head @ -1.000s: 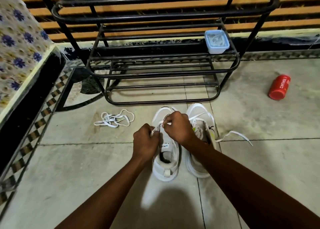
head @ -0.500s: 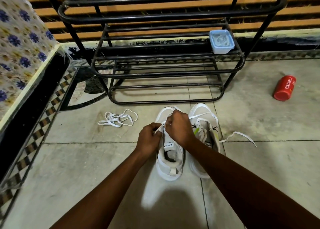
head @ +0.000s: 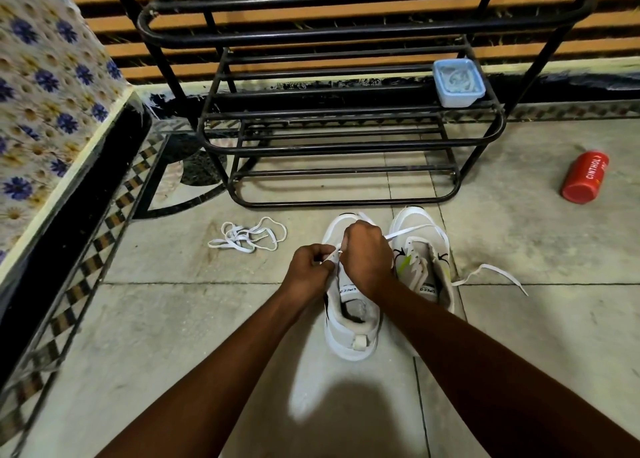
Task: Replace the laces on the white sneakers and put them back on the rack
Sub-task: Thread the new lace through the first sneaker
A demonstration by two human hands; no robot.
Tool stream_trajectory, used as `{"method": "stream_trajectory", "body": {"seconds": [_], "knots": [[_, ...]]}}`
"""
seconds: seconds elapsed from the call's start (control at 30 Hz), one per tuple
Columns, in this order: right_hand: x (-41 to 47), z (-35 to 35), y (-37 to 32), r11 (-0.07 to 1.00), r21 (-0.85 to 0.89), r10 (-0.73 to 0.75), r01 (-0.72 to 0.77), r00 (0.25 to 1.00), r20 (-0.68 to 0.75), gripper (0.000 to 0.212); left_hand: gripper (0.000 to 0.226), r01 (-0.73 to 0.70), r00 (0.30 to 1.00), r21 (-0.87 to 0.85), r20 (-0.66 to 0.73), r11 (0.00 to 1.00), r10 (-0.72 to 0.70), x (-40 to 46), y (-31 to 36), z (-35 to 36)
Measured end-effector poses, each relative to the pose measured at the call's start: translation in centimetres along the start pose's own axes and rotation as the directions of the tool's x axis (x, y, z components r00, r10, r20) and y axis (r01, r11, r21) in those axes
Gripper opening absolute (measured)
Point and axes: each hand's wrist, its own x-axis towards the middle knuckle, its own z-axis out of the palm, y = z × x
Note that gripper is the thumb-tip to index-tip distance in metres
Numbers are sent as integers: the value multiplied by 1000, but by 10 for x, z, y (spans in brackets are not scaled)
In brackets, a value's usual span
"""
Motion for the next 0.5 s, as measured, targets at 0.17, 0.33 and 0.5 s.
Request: {"method": "stream_trajectory", "body": {"seconds": [0.17,0.33,0.5], "knots": [[1,3,8,989,143,22,-30,998,52,19,23,55,998,-101,5,993,-55,3,-2,3],[-5,5,10,977,205,-66,64,998,4,18,28,92,995,-111,-19,990,-95,8,-2,6],[-9,7,11,947,314,-60,73,997,-49,34,27,28,994,7,-105,1000,-27,25,-6,-1]]}}
